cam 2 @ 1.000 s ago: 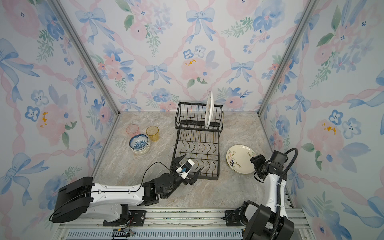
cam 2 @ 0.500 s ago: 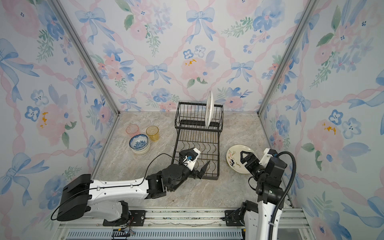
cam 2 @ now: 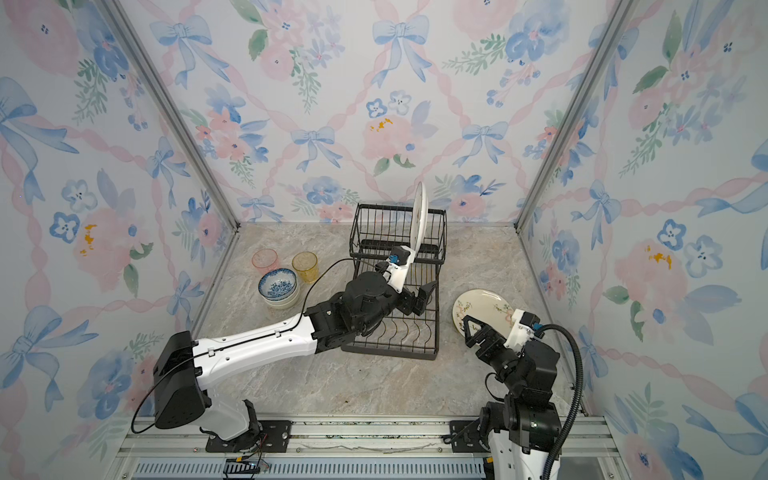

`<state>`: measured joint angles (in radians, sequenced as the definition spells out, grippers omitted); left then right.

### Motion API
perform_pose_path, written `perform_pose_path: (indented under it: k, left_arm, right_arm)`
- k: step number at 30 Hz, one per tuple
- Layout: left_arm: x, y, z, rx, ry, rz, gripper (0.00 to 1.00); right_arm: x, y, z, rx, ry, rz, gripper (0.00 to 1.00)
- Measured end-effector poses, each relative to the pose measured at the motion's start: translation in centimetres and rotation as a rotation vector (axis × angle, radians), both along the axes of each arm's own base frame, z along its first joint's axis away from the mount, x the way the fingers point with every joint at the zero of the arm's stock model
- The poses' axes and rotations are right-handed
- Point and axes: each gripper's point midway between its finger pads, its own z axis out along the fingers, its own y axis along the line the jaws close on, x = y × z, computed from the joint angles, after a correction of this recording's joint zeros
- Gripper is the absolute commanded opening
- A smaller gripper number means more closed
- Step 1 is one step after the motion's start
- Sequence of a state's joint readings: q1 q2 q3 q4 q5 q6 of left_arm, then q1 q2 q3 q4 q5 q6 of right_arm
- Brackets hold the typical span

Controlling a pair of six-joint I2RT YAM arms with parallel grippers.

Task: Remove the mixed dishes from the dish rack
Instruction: 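Reach the left gripper to the watermelon plate in the upper rack tier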

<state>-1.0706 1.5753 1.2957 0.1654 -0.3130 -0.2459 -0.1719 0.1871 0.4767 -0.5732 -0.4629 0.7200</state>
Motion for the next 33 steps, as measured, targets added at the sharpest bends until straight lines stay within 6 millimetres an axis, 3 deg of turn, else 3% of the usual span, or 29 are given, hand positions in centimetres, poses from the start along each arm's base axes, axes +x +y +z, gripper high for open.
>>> perform_pose_path:
  k: [4, 11, 22, 27, 33]
  left_arm:
    - [1.7, -0.1, -0.3, -0.012, 0.022, 0.009, 0.82]
    - [3.9, -1.6, 1.5, -0.035, -0.013, 0.027, 0.68]
    - [8.1, -3.0, 0.4, 0.001, -0.049, 0.102, 0.5]
    - [9.4, -3.4, 0.5, 0.011, -0.072, 0.123, 0.52]
    - [9.6, -3.6, 0.4, 0.025, -0.085, 0.124, 0.59]
  right_arm:
    - [-0.3, 0.1, -1.7, 0.017, 0.053, -0.002, 0.97]
    - [-1.2, -0.1, -3.7, 0.008, 0.14, -0.017, 0.97]
    - [-2.6, 0.1, -3.6, -0.03, 0.166, -0.001, 0.97]
    - [-3.0, -0.2, -3.5, -0.053, 0.175, -0.013, 0.97]
    - [-3.4, -0.2, -4.1, -0.057, 0.202, -0.015, 0.97]
